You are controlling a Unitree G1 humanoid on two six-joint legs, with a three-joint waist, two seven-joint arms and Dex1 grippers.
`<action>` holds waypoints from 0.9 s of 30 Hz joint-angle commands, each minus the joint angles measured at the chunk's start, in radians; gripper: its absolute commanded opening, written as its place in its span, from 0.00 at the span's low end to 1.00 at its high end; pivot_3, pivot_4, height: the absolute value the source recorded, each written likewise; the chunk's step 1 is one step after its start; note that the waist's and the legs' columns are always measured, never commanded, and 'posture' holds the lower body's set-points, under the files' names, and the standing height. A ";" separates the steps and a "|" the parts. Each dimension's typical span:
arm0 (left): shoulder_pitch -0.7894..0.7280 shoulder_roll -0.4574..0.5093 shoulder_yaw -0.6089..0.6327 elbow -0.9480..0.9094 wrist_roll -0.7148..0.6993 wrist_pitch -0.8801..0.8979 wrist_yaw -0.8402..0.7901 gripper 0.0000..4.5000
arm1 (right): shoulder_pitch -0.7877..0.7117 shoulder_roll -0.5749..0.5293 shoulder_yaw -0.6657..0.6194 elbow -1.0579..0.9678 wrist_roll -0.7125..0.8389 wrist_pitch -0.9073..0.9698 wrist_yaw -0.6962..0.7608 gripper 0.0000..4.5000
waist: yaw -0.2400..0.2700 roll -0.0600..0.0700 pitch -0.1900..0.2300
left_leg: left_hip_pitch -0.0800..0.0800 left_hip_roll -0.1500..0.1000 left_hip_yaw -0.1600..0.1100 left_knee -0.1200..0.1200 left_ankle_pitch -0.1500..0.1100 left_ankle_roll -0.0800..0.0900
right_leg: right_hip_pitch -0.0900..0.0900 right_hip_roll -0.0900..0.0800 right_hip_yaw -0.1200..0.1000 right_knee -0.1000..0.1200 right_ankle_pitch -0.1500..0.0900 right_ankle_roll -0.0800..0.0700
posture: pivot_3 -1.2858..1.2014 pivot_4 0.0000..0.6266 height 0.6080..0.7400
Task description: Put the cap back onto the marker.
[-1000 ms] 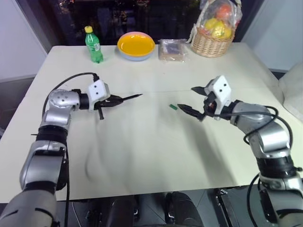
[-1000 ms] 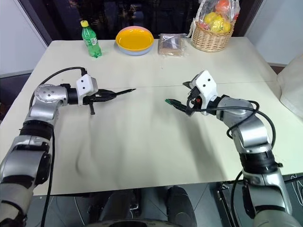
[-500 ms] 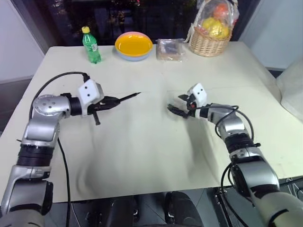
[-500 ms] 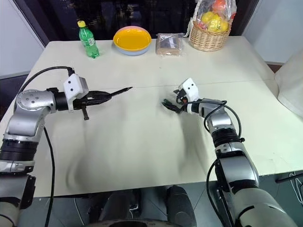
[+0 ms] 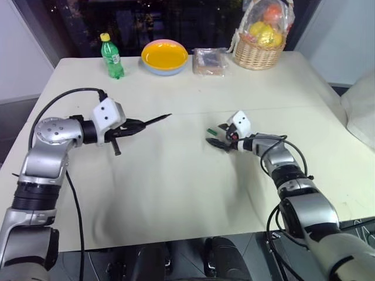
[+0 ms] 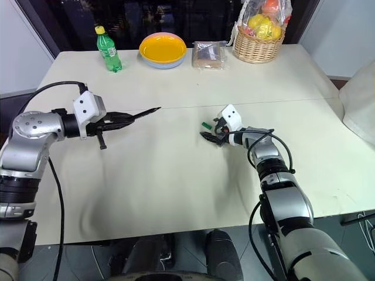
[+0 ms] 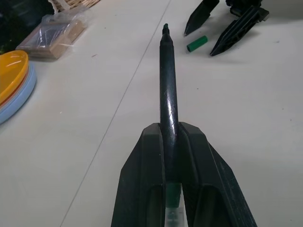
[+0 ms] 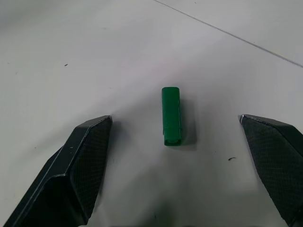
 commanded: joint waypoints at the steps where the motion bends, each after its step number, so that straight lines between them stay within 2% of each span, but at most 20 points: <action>1: -0.003 0.016 0.020 -0.032 -0.014 -0.008 0.010 0.00 | -0.012 0.002 -0.004 0.022 -0.025 -0.020 -0.008 0.61 | 0.000 0.000 0.000 | 0.000 0.000 0.000 0.000 0.000 0.000 | 0.000 0.000 0.000 0.000 0.000 0.000 | 0.52 0.24 1.00; 2: 0.000 0.017 0.020 -0.034 -0.013 -0.010 0.011 0.00 | -0.011 0.003 -0.003 0.023 -0.028 -0.021 -0.007 0.46 | 0.001 0.000 0.000 | 0.000 0.000 0.000 0.000 0.000 0.000 | 0.000 0.000 0.000 0.000 0.000 0.000 | 0.52 0.24 1.00; 6: 0.013 0.017 0.020 -0.041 -0.014 -0.012 0.012 0.00 | -0.007 0.006 -0.005 0.020 -0.036 -0.026 -0.002 0.01 | 0.003 0.000 0.000 | 0.001 0.000 0.000 0.000 0.000 0.000 | 0.001 0.000 0.000 0.000 0.000 0.000 | 0.52 0.24 1.00; 12: 0.026 0.000 0.000 -0.015 -0.017 -0.038 -0.005 0.00 | 0.018 -0.018 0.014 -0.080 -0.056 -0.028 0.028 0.01 | 0.003 0.000 0.000 | 0.001 0.000 0.000 0.000 0.000 0.000 | 0.001 0.000 0.000 0.000 0.000 0.000 | 0.52 0.24 1.00; 15: 0.011 -0.025 -0.023 0.024 -0.016 -0.074 -0.027 0.00 | 0.058 -0.063 0.022 -0.269 -0.045 0.005 0.089 0.01 | 0.007 0.001 0.000 | 0.000 0.000 0.000 0.000 0.000 0.000 | 0.001 -0.001 0.000 0.000 0.000 0.000 | 0.52 0.24 1.00; 21: -0.042 -0.059 -0.091 0.142 0.004 -0.172 -0.121 0.00 | 0.140 -0.222 0.053 -0.695 -0.050 0.080 0.212 0.01 | 0.004 0.003 0.002 | 0.000 -0.001 0.001 0.000 0.000 0.001 | 0.000 -0.001 0.000 0.001 0.000 0.000 | 0.52 0.24 1.00; 27: -0.120 -0.092 -0.151 0.246 0.022 -0.263 -0.196 0.00 | 0.169 -0.289 0.072 -0.935 -0.026 0.187 0.270 0.01 | 0.004 0.003 0.002 | 0.000 -0.001 0.002 0.000 -0.002 0.003 | -0.001 -0.001 0.000 0.001 0.000 0.000 | 0.52 0.24 1.00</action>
